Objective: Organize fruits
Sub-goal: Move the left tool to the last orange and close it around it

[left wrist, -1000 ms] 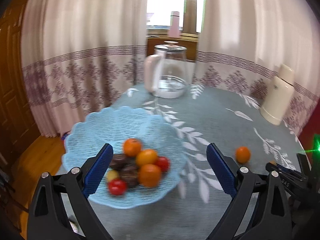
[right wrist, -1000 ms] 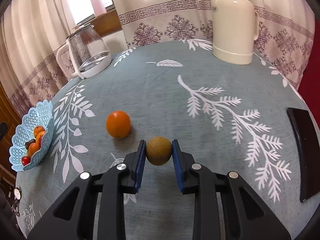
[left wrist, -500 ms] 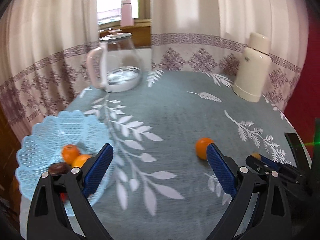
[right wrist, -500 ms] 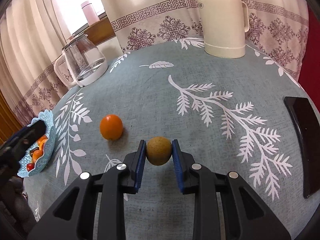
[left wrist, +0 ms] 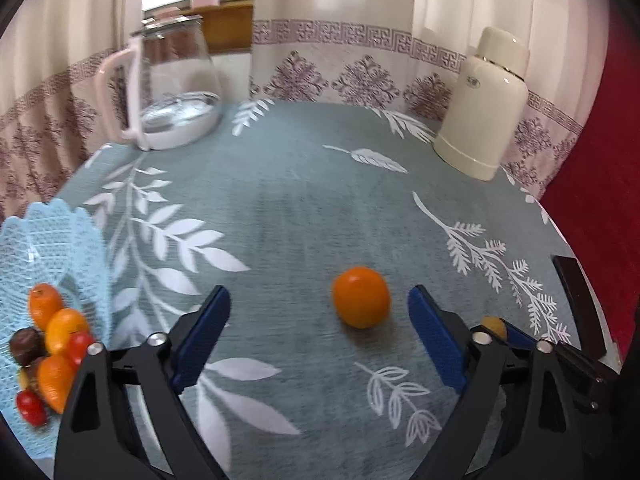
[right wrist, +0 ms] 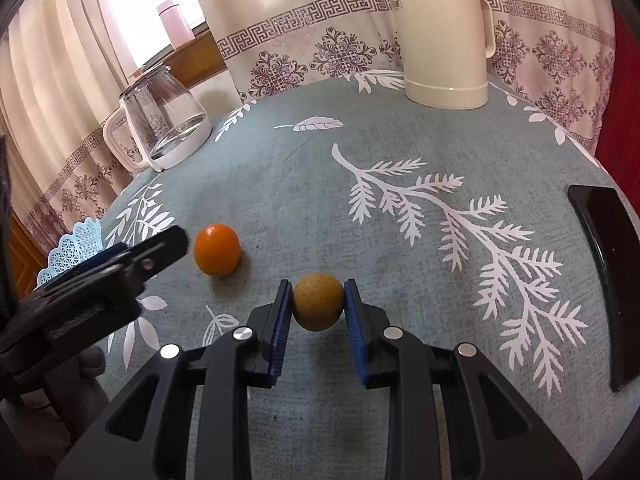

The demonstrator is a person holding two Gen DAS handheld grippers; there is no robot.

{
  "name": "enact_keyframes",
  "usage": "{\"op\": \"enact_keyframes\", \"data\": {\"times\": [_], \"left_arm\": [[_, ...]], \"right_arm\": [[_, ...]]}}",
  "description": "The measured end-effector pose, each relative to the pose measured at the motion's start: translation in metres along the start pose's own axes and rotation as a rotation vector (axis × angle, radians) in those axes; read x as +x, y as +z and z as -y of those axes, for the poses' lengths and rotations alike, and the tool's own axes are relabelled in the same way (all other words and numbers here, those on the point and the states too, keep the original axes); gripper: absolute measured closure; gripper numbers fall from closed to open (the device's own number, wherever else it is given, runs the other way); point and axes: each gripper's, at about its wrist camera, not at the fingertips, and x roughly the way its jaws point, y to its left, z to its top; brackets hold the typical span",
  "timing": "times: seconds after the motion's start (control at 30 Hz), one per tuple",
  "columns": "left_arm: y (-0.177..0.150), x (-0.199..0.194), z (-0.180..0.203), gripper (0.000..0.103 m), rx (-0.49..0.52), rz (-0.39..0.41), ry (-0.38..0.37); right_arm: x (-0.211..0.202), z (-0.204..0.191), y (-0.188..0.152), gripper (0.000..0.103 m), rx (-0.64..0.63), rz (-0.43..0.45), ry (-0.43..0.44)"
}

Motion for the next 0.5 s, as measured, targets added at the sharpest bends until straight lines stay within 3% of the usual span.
{"op": "enact_keyframes", "data": {"times": [0.23,0.5], "left_arm": [[-0.001,0.023,0.013,0.027,0.024,-0.048,-0.048],[-0.002,0.041,0.013,0.059,0.001,-0.107,-0.105]], "right_arm": [[0.001,-0.003,-0.001,0.076,-0.016,-0.001,-0.01],[0.002,-0.003,-0.002,0.076,-0.013,-0.003,-0.01]]}}
